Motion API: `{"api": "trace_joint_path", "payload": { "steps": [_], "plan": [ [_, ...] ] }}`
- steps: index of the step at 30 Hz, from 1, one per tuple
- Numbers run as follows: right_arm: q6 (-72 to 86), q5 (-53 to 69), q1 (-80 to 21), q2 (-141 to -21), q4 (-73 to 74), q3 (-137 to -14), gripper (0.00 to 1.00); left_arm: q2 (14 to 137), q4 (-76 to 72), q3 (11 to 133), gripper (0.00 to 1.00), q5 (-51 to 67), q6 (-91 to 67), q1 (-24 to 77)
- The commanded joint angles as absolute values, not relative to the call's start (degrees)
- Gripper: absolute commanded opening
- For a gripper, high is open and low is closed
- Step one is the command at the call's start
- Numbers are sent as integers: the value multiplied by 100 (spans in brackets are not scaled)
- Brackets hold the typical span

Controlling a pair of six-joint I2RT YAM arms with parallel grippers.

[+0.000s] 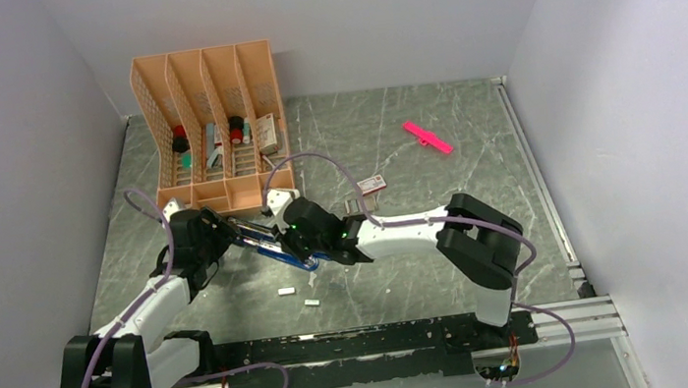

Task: Load the staples into the stapler
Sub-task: Install the staple into the stapler.

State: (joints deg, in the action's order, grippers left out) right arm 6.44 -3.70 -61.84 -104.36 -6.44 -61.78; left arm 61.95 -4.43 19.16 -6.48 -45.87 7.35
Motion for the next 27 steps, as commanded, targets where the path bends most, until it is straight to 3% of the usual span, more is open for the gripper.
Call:
{"api": "trace_joint_path", "payload": {
  "steps": [1, 27],
  "plan": [
    [530, -408, -6196, -10201, -957, -6101, 0, 6214, -654, 1864, 76, -744, -4535, 773],
    [530, -209, -6196, -10684, -440, -6448, 0, 6205, -685, 1848, 76, -762, -4535, 790]
  ]
}}
